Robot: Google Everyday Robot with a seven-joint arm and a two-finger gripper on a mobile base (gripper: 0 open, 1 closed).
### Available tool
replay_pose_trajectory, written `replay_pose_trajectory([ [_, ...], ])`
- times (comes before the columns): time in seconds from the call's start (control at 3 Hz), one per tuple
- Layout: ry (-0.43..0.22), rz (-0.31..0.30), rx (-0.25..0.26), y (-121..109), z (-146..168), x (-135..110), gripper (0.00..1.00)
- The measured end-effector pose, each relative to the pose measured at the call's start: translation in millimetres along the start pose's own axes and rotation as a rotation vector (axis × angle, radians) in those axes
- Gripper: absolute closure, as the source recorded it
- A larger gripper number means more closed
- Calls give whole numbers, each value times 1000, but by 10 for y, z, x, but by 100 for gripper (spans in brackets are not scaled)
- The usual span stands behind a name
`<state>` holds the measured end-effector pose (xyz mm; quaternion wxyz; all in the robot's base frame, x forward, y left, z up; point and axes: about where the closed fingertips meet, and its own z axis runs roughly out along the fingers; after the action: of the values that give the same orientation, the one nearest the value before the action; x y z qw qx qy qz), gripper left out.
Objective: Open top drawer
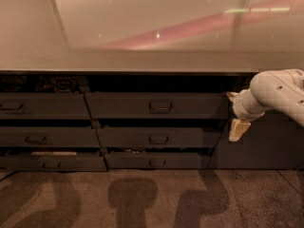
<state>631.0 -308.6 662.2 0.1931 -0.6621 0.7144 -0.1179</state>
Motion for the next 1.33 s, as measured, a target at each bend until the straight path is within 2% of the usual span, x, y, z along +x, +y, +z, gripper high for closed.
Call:
replay_pose_trajectory([
  [0.33, 0, 0, 0, -1, 0, -1, 0],
  [0.67, 51, 23, 23, -249, -102, -170, 0],
  [1.0, 51, 23, 23, -249, -101, -169, 0],
  [1.33, 140, 35, -27, -282, 150, -126, 0],
])
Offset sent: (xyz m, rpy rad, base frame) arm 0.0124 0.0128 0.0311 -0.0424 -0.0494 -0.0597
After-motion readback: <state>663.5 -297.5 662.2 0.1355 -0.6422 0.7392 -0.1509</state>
